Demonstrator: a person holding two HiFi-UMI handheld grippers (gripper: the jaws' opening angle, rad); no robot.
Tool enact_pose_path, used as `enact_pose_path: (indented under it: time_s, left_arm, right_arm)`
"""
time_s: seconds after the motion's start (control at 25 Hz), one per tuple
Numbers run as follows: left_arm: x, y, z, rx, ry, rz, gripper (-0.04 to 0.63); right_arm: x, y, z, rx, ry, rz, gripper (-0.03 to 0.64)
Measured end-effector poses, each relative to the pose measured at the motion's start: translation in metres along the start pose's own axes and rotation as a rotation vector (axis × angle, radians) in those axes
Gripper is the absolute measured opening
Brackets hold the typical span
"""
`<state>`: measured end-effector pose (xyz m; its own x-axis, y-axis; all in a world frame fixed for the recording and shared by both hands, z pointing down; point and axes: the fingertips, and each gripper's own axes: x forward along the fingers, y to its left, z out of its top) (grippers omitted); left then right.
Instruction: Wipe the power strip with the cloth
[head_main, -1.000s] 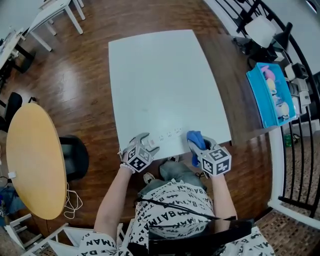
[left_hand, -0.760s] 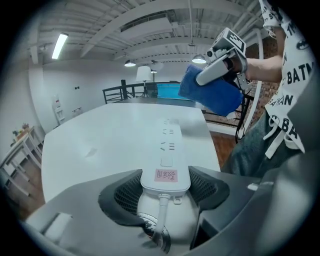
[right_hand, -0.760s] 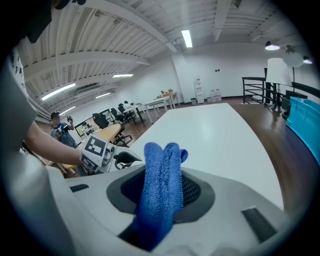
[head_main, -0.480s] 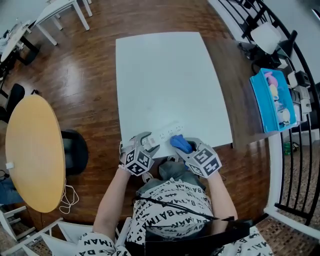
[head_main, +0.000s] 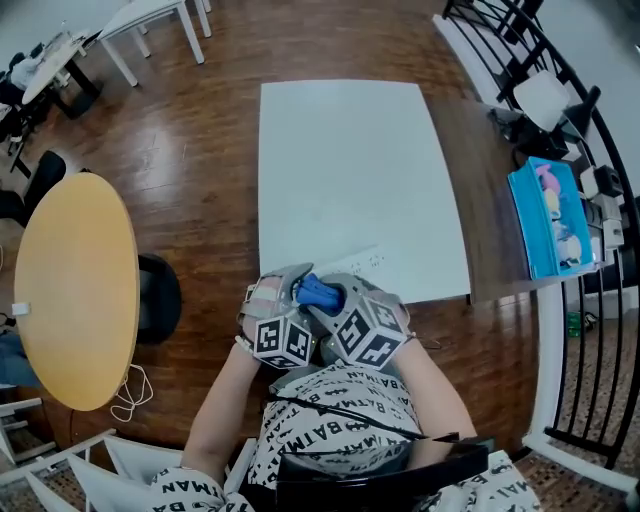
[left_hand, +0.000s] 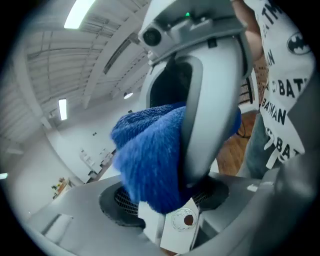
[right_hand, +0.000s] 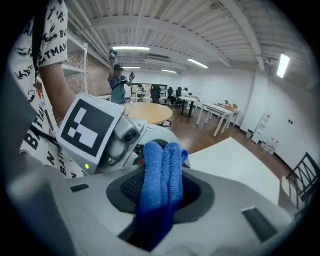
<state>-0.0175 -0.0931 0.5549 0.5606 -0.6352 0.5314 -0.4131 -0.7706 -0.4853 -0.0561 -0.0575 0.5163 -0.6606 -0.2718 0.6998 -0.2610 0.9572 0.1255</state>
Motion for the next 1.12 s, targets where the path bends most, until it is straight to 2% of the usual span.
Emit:
enact_pose_path:
  time_s: [0.16, 0.28, 0.52, 0.64, 0.76, 1.12]
  left_arm:
    - [-0.019, 0.004, 0.007, -0.028, -0.068, 0.012, 0.285]
    - [-0.025, 0.005, 0.015, -0.022, -0.091, 0.016, 0.285]
    - [-0.032, 0.008, 0.029, -0.038, -0.127, 0.019, 0.284]
    - [-0.032, 0.007, 0.03, -0.045, -0.13, 0.015, 0.284]
    - [-0.029, 0.007, 0.033, -0.053, -0.128, 0.02, 0.284]
    - [-0.021, 0.008, 0.034, -0.019, -0.078, 0.061, 0.284]
  right_arm:
    - [-0.024, -0.019, -0.007, 0.105, -0.057, -0.055, 0.137]
    - [-0.049, -0.045, -0.023, 0.169, -0.068, -0.144, 0.137]
    - [-0.103, -0.109, -0.085, 0.297, -0.014, -0.368, 0.137]
    - [-0.113, -0.117, -0.099, 0.305, -0.002, -0.412, 0.137]
    - [-0.105, -0.105, -0.083, 0.284, -0.009, -0.386, 0.135]
    - [-0.046, -0.016, 0.0, 0.143, -0.08, -0.128, 0.135]
